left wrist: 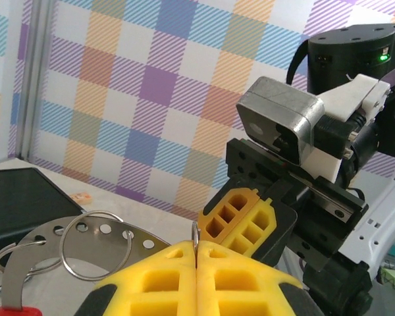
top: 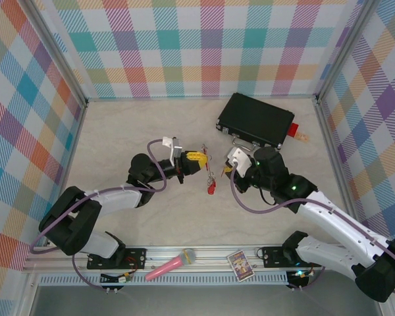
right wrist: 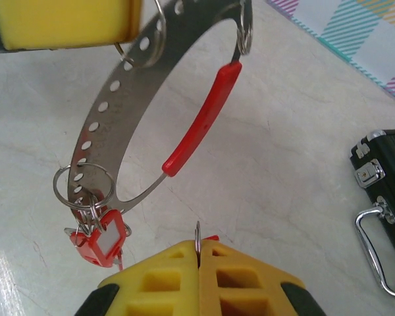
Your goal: Put the keys on the keyring
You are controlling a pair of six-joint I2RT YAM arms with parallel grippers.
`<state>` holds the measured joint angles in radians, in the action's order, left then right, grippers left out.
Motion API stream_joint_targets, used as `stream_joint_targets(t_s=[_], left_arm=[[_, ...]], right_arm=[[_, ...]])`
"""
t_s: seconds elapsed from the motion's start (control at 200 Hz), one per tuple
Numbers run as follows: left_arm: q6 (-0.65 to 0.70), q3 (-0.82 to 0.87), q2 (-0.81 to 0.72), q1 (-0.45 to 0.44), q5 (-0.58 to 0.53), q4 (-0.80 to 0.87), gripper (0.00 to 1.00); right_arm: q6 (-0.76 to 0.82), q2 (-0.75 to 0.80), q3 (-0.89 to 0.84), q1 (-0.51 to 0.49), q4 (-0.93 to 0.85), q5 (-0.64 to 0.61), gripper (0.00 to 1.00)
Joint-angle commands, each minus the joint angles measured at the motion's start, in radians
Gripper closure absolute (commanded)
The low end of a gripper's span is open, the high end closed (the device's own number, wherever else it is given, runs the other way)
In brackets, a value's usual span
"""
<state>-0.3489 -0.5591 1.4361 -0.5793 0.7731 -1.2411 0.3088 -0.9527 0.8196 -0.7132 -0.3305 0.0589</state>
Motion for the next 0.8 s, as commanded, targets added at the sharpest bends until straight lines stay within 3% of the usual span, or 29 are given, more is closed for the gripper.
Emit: stream_joint_targets(t_s=[0.0, 0.795], left_arm=[[-0.007, -0.015, 0.006, 0.004, 0.044, -0.069, 1.00], [0.052, 0.003, -0.016, -0.004, 0.055, 0.008, 1.00]], right_arm=[[0.065, -0.006, 0.053, -0.008, 0.027, 0.044, 1.00], [0.148, -0.046, 0.089, -0.055, 0.155, 0.040, 1.00]])
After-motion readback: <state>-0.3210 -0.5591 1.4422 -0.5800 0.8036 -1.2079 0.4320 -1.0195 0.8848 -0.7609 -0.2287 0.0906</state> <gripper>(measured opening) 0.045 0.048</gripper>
